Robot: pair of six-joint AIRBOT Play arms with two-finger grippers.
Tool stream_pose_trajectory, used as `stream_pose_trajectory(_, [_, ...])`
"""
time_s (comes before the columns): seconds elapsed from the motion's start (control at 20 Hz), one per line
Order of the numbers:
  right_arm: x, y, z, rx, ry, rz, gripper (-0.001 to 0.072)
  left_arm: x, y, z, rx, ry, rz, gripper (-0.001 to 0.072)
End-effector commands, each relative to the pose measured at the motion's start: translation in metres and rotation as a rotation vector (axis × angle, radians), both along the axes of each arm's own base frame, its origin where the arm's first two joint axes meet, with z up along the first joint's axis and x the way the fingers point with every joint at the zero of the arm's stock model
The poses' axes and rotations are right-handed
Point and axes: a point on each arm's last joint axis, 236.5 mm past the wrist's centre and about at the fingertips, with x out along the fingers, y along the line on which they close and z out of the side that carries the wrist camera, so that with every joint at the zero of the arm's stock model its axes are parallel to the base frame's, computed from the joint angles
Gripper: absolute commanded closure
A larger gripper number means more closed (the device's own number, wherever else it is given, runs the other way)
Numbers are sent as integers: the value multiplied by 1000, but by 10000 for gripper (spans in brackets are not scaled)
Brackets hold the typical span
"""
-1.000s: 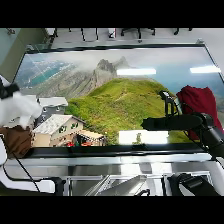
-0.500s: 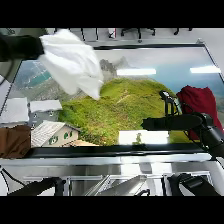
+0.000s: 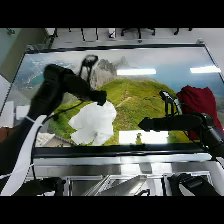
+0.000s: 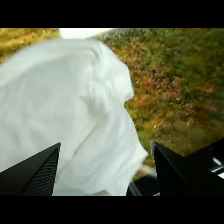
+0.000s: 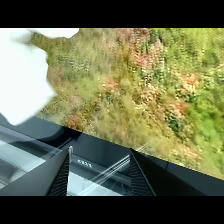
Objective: Fold the shirts.
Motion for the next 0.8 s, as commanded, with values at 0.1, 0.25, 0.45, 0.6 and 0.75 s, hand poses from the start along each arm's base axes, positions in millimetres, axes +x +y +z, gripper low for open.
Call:
stream_pose_trajectory(0.1, [-9, 0, -2, -4, 33, 19, 295, -36, 57, -53, 183, 295, 7, 76])
stream_pose_trajectory(0.25, [-27, 9, -12, 7, 90, 57, 287, -46, 107, -41, 170, 299, 90, 76])
stream_pose_trajectory(0.45, [-64, 58, -59, 32, 110, 130, 122, -82, 160, -79, 129, 271, 233, 76])
stream_pose_trajectory(0.6, [-52, 99, -79, 53, 62, 123, 120, -106, 162, -128, 34, 250, 314, 76])
stream_pose_trajectory(0.75, [-49, 136, -97, 20, 139, 203, 105, -112, 135, -156, -138, 243, 387, 76])
